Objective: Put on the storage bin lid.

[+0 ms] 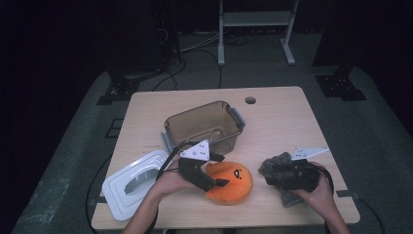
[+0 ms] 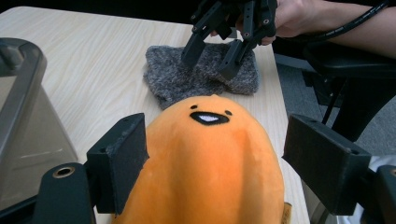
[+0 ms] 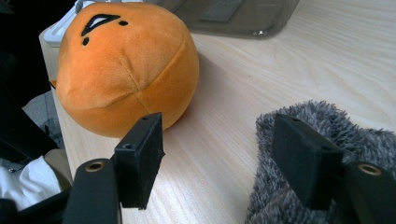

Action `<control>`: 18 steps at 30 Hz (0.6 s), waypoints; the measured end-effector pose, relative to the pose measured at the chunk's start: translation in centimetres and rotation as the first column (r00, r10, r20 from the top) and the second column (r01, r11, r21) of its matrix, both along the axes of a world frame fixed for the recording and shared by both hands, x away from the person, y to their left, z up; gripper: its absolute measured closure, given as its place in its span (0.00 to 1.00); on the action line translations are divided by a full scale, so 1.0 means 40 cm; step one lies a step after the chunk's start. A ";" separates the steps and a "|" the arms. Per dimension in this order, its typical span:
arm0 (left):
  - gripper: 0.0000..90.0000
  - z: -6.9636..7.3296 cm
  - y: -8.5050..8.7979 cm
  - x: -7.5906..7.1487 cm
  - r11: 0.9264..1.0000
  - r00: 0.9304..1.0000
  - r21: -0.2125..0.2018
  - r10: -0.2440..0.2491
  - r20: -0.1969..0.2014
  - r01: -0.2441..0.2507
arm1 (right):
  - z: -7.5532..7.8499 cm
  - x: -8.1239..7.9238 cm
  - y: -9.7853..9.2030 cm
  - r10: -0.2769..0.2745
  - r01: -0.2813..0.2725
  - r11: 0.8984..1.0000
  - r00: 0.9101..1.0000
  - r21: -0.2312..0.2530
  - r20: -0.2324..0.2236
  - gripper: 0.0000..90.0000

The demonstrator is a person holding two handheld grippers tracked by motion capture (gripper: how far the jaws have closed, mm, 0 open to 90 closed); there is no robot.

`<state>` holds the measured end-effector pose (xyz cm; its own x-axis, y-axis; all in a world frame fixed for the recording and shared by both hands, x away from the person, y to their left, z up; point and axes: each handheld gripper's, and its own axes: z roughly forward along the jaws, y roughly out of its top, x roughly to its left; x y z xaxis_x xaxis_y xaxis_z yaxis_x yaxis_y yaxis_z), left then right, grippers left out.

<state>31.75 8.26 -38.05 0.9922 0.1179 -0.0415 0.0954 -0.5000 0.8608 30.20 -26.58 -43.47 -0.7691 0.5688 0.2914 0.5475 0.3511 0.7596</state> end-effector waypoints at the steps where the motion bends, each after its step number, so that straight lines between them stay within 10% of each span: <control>1: 0.24 -0.002 -0.005 0.001 1.000 1.000 0.003 -0.001 -0.002 0.001 | 0.000 0.000 0.000 0.000 0.000 1.000 1.000 0.001 -0.001 0.37; 18: 0.37 -0.053 -0.048 0.022 0.998 1.000 0.059 -0.008 -0.026 0.010 | -0.001 0.000 0.000 0.002 -0.002 1.000 1.000 -0.003 0.000 0.37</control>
<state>32.63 6.32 -40.19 0.9919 0.1119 -0.0604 0.1125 -0.5508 0.8270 30.20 -26.57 -43.50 -0.7705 0.5681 0.2892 0.5464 0.3548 0.7587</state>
